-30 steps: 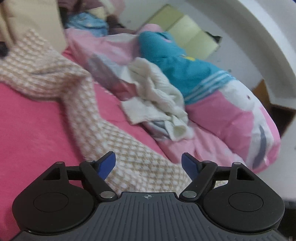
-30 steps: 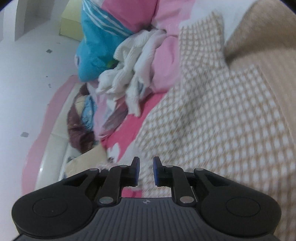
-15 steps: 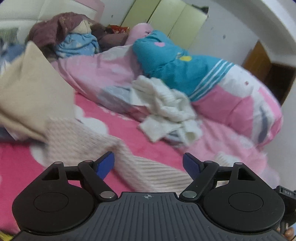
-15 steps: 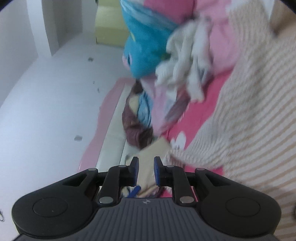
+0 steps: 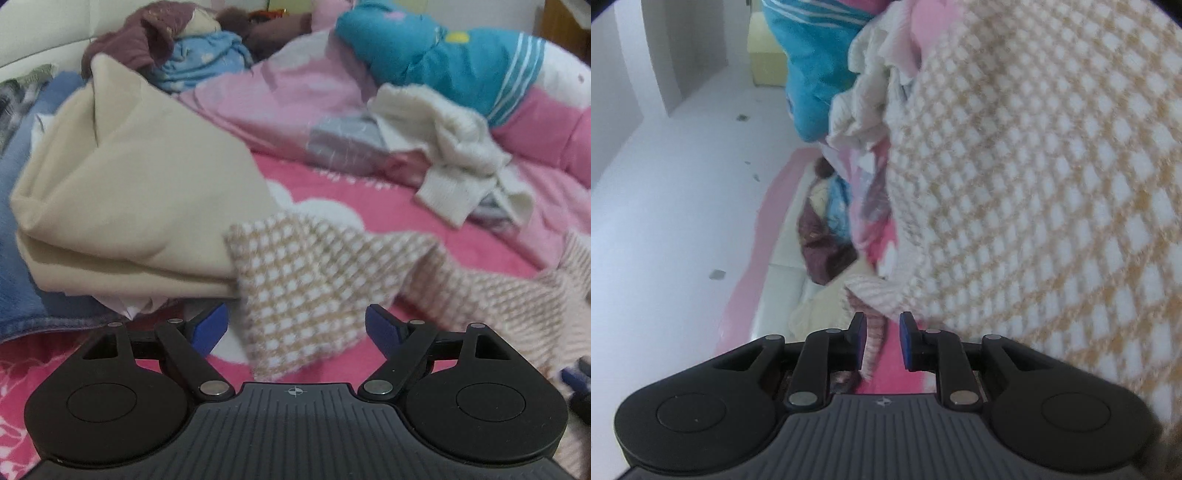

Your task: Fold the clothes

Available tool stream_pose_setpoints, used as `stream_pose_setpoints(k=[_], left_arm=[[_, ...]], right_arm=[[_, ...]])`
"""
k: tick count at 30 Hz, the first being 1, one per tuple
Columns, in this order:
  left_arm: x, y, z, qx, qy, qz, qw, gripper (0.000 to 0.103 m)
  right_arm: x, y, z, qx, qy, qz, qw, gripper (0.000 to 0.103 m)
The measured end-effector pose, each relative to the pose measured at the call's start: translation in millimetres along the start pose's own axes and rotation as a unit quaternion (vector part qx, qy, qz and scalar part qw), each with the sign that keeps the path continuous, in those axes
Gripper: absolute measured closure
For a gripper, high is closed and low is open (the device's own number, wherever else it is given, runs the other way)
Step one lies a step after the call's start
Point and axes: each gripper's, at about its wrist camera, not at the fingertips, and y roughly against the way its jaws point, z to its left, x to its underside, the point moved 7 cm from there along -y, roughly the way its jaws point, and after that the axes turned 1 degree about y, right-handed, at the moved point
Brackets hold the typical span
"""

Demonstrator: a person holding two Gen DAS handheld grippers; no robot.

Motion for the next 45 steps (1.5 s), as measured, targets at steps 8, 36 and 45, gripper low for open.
stream_pose_setpoints(k=[8,36,45], left_arm=[[10.4,-31.3,17.2,0.000,0.043,-0.002,0.9991,0.021],[-72.6,71.3,24.0,-0.034,0.025,-0.139,0.9894,0.097],[-44.6,36.0,23.9,-0.141,-0.089,-0.107,0.9802,0.096]], right_arm=[[5.7,-9.9,8.7,0.002,0.050,0.017,0.999,0.074],[15.5,-10.4,7.4,0.011,0.092,0.025,0.995,0.074],[16.7,-7.1,7.1,0.013,0.090,0.023,0.996,0.074]])
